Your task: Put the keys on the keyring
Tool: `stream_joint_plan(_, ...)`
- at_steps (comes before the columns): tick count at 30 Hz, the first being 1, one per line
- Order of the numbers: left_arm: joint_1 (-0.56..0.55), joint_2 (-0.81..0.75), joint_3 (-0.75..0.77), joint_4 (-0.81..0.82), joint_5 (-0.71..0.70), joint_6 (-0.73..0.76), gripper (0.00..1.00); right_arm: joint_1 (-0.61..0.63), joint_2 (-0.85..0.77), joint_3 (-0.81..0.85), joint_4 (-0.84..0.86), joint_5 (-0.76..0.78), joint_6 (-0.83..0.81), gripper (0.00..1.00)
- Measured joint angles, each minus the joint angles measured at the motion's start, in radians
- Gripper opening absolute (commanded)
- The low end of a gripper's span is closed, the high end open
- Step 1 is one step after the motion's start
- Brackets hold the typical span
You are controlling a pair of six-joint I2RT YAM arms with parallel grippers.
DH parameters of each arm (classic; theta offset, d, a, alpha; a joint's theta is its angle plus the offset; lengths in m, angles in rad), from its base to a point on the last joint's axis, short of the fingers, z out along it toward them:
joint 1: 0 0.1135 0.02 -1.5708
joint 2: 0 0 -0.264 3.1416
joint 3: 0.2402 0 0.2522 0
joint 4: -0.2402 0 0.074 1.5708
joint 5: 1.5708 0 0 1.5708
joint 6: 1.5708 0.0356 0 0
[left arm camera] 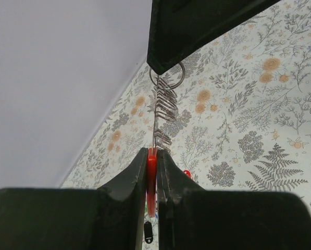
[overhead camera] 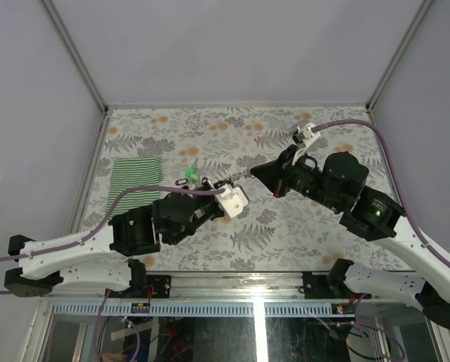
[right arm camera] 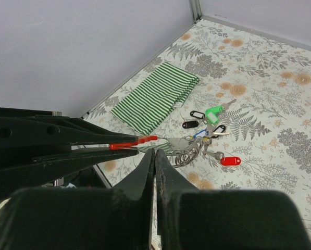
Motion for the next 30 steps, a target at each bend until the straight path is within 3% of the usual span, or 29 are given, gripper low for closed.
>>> stream_joint_plan(30, -0.007, -0.005, -0.002, -0.006, 0.031, 0.027, 0.0, -0.003, 0.097, 0.175, -0.245, -0.025, -0.04, 0.0)
